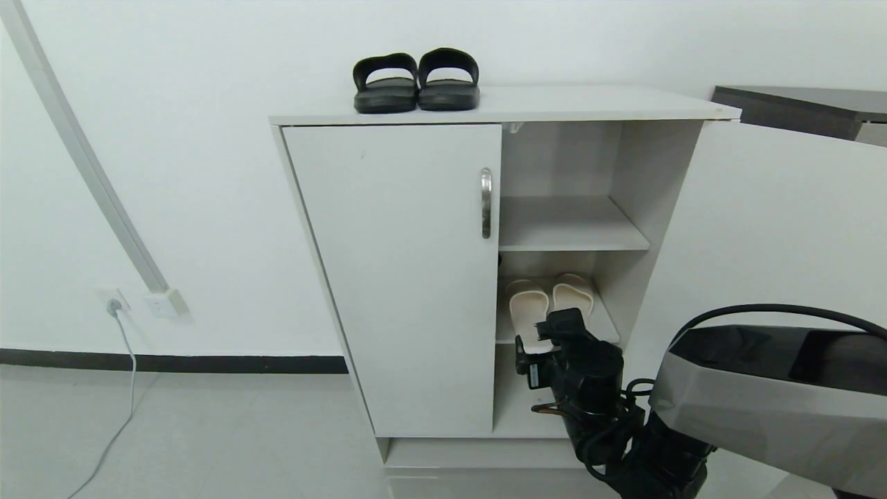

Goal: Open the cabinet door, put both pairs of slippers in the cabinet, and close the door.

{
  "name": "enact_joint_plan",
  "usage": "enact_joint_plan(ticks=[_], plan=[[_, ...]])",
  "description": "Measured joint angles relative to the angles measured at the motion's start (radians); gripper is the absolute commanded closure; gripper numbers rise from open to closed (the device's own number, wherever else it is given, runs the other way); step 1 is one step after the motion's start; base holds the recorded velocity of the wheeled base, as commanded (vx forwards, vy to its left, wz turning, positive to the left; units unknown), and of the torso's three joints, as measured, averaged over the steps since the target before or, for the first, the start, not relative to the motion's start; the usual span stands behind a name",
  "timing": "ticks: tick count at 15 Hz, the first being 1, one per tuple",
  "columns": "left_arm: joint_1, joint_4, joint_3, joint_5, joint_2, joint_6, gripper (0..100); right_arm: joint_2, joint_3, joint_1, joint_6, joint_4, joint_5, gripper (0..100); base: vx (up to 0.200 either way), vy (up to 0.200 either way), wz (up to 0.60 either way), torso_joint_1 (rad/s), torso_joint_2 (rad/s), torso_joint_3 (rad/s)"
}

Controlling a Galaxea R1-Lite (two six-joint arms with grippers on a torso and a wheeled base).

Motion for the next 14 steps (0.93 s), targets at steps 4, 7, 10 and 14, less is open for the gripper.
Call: enact_joint_plan(ticks=[4, 7, 10, 14], plan=[[0.000, 0.000, 0.000, 0.001, 0.000, -0.001, 100, 0.000, 0.004, -0.001, -0.001, 0.000, 0.000, 0, 0.000, 0.200, 0.00, 0.001, 0.01, 0.004], [0.000, 0.001, 0.000, 0.001, 0.000, -0.003, 100, 0.000, 0.004, 0.000, -0.001, 0.001, 0.000, 0, 0.000, 0.200, 0.00, 0.002, 0.00, 0.002], [-0.001, 0.001, 0.000, 0.001, 0.000, -0.003, 100, 0.000, 0.015, 0.000, -0.006, -0.001, 0.000, 0, 0.000, 0.000, 0.00, 0.000, 0.00, 0.000], [0.000, 0.000, 0.000, 0.000, 0.000, -0.003, 100, -0.008, 0.039, 0.000, -0.027, 0.020, 0.032, 0, 0.000, 0.000, 0.00, 0.000, 0.00, 0.000]])
